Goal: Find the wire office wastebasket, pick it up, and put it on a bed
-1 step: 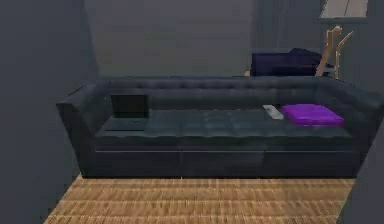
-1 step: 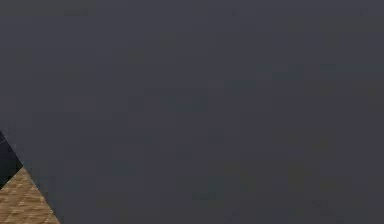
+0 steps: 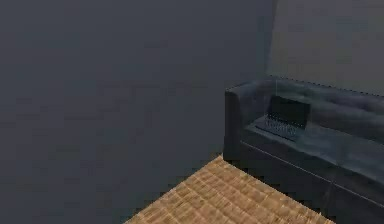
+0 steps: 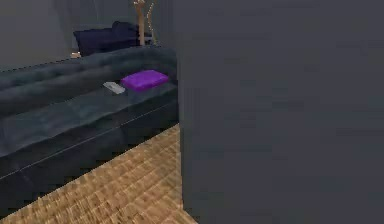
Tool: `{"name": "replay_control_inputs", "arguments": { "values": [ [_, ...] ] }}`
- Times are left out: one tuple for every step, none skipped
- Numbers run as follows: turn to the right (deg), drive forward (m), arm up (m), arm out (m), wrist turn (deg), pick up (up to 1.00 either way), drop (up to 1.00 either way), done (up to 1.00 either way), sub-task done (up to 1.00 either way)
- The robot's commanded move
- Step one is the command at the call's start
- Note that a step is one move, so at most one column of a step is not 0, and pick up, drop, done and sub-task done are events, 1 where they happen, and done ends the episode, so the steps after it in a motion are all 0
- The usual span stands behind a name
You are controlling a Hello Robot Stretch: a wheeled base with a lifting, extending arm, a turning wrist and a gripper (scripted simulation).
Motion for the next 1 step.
{"name": "replay_control_inputs", "arguments": {
  "values": [
    [-45.0, 0.00, 0.00, 0.00, 0.0, 0.00, 0.00, 0.00, 0.00]
  ]
}}
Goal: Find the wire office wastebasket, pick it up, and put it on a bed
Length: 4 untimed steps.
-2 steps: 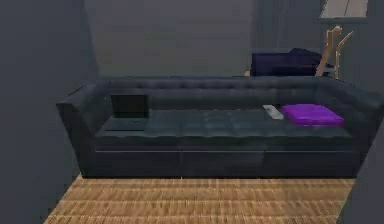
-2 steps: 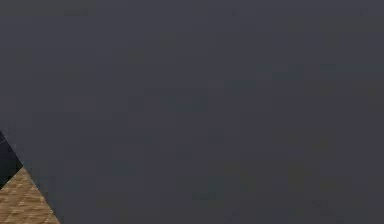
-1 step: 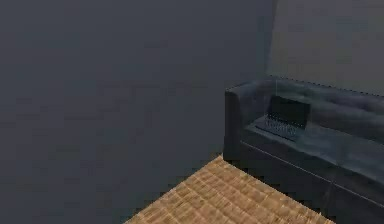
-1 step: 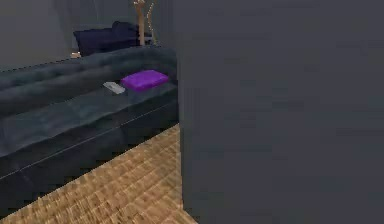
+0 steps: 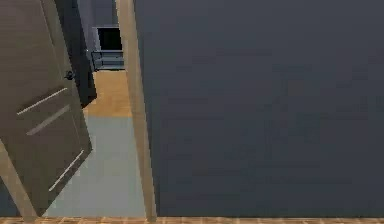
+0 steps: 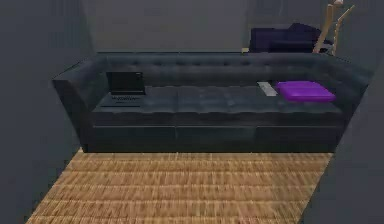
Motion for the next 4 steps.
{"name": "replay_control_inputs", "arguments": {
  "values": [
    [-33.0, 0.00, 0.00, 0.00, 0.0, 0.00, 0.00, 0.00, 0.00],
    [0.0, 1.00, 0.00, 0.00, 0.0, 0.00, 0.00, 0.00, 0.00],
    [-6.0, 0.00, 0.00, 0.00, 0.0, 0.00, 0.00, 0.00, 0.00],
    [0.0, 0.05, 0.00, 0.00, 0.0, 0.00, 0.00, 0.00, 0.00]
  ]
}}
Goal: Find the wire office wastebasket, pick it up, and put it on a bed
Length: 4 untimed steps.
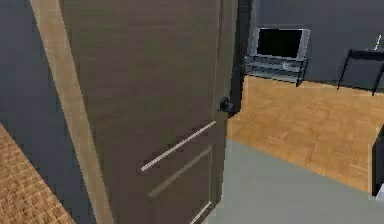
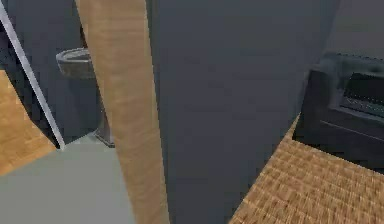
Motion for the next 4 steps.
{"name": "replay_control_inputs", "arguments": {
  "values": [
    [36.0, 0.00, 0.00, 0.00, 0.0, 0.00, 0.00, 0.00, 0.00],
    [0.0, 0.45, 0.00, 0.00, 0.0, 0.00, 0.00, 0.00, 0.00],
    [0.0, 0.60, 0.00, 0.00, 0.0, 0.00, 0.00, 0.00, 0.00],
    [3.0, 0.00, 0.00, 0.00, 0.0, 0.00, 0.00, 0.00, 0.00]
  ]
}}
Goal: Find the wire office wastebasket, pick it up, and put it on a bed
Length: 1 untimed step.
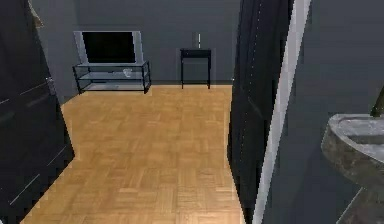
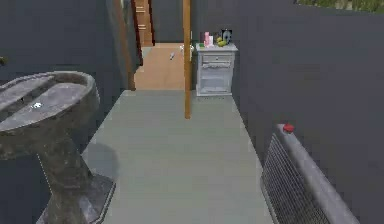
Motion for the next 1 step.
{"name": "replay_control_inputs", "arguments": {
  "values": [
    [0.0, 0.45, 0.00, 0.00, 0.0, 0.00, 0.00, 0.00, 0.00]
  ]
}}
